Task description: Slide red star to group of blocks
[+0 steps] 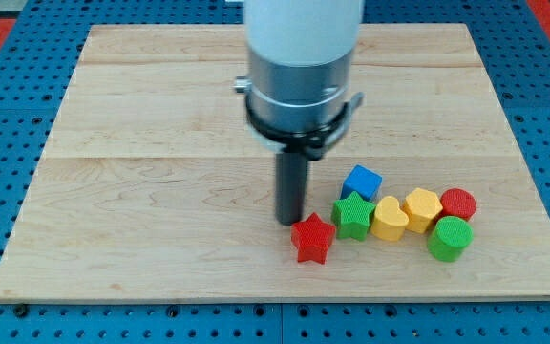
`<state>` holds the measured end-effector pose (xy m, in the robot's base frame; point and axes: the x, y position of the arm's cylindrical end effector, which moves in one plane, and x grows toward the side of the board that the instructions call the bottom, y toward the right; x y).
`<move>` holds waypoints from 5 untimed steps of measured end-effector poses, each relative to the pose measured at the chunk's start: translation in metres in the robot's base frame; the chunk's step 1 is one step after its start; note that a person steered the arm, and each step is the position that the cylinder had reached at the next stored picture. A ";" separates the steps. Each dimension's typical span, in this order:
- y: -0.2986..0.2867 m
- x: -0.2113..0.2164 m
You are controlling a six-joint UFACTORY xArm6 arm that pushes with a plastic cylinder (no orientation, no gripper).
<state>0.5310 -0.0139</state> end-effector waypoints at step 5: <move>0.085 0.045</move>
